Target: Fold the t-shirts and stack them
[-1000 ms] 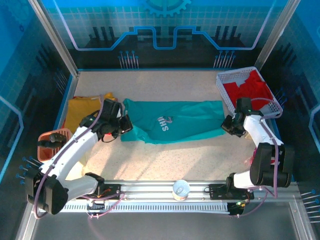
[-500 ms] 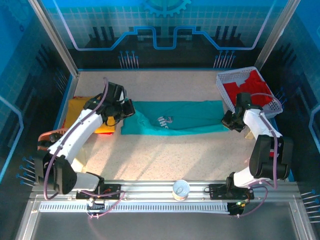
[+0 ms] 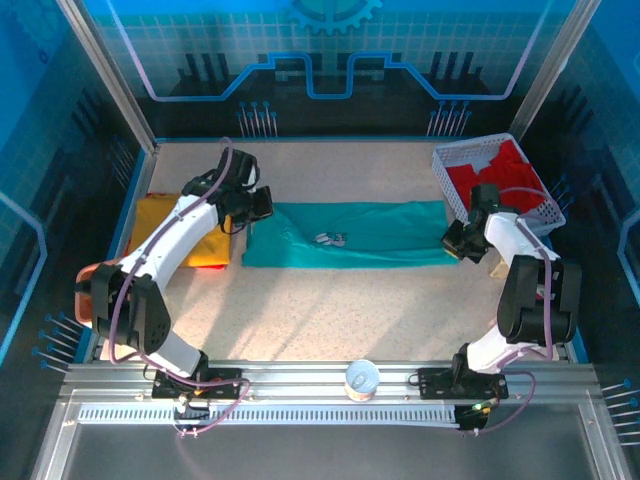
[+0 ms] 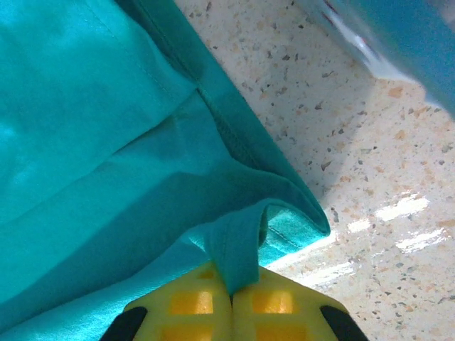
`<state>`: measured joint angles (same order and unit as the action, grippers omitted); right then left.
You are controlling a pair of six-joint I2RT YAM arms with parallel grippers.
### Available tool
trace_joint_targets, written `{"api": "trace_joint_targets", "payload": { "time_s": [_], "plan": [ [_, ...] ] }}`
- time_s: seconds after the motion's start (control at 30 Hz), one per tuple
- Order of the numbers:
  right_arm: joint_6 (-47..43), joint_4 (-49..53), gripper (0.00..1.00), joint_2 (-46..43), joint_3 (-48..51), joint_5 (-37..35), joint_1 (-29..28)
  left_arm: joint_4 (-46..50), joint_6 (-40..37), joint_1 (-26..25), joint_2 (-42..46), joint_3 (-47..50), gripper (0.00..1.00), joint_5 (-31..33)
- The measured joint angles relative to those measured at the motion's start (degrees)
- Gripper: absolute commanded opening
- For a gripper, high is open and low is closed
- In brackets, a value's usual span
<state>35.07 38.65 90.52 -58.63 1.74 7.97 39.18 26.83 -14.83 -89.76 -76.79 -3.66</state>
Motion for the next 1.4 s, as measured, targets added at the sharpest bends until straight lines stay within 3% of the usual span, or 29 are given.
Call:
{"api": "trace_joint_targets", "payload": {
  "time_s": [0.3, 0.37, 0.57, 0.7, 1.03, 1.4],
  "plan": [
    [0.8, -0.6, 0.12, 2.0, -0.2, 0.4, 0.5, -0.1, -1.1, 0.2, -3.8, -2.4, 0.00, 0.0],
    [1.0, -0.8, 0.20, 2.1, -0.3, 0.7, 0.7, -0.3, -1.4, 0.4, -4.5, -2.8, 0.00, 0.1],
    [1.6, -2.9, 0.61, 2.1, -0.3, 2.9, 1.2, -1.1, -1.5, 0.7, -6.6, -3.2, 0.00, 0.0],
    [1.8, -4.3, 0.72, 1.9, -0.2, 4.8, 1.3, -2.1, -1.6, 0.9, -7.1, -3.2, 0.00, 0.1],
    [0.2, -6.0, 0.79, -6.3, 3.9, 8.5, 1.2, -4.1, -1.9, 2.3, -8.9, -3.5, 0.00, 0.0],
    [-2.1, -6.6, 0.80, -7.7, 7.8, 9.4, 1.2, -5.1, -1.9, 2.7, -14.4, -6.6, 0.00, 0.5]
  ]
}}
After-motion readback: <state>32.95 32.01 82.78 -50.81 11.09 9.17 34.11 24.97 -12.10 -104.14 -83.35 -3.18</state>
